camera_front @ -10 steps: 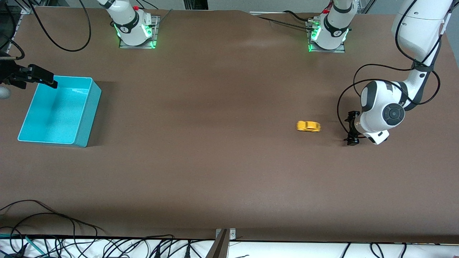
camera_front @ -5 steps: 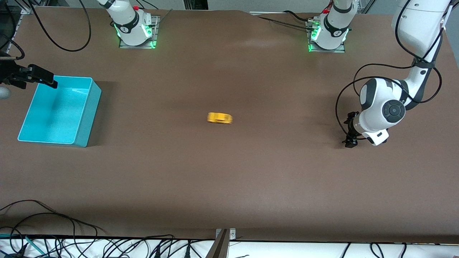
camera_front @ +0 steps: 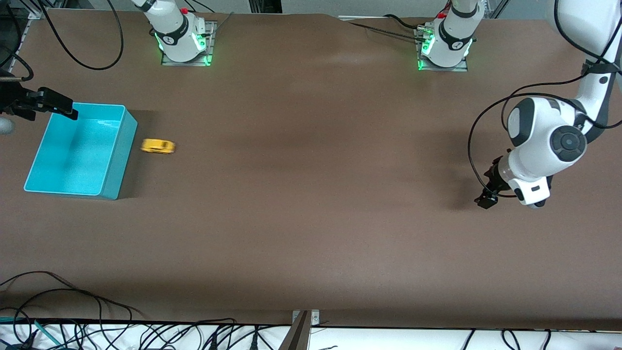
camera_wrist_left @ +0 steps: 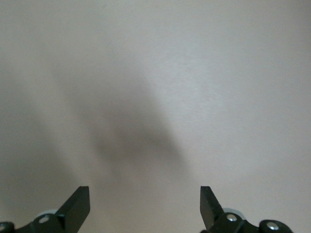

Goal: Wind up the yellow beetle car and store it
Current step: 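Raise and withdraw the left gripper as the car rolls away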

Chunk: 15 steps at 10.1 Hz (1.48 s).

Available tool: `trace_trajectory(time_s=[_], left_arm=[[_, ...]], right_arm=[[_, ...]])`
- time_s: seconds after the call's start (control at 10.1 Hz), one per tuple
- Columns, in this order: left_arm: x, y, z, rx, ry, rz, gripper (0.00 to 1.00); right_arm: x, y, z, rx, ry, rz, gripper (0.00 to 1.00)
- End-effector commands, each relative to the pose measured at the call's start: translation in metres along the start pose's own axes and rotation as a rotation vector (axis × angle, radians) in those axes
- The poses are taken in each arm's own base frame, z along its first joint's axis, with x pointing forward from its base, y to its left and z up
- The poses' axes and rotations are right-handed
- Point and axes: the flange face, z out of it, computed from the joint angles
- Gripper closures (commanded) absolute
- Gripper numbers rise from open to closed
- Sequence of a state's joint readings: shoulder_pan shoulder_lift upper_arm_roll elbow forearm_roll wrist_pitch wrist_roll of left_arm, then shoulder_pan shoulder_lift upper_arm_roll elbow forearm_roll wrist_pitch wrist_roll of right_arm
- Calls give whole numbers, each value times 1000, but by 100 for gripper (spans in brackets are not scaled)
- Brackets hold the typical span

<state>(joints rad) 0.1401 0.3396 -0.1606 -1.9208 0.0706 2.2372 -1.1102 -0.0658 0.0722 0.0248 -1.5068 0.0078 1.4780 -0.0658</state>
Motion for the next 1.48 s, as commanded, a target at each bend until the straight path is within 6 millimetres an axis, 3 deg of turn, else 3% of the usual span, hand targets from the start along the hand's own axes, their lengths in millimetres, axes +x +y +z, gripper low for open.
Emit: trace_trajectory(time_s=[0.0, 0.79, 0.99, 1.19, 1.29, 1.39], left_arm=[[2, 10, -35, -5, -24, 217, 1], [-8, 6, -80, 1, 4, 716, 0], [-15, 2, -100, 4, 10, 866, 0], [-18, 2, -119, 3, 3, 905, 0], [-22, 4, -134, 6, -9, 912, 0], [-26, 4, -137, 21, -27, 919, 0]], right_arm=[[-1, 1, -4, 17, 0, -5, 0], [0, 4, -3, 18, 1, 5, 0], [2, 8, 4, 17, -20, 26, 0], [4, 11, 8, 1, -25, 31, 0], [12, 12, 20, 2, -40, 33, 0], [21, 13, 32, 4, -50, 33, 0]])
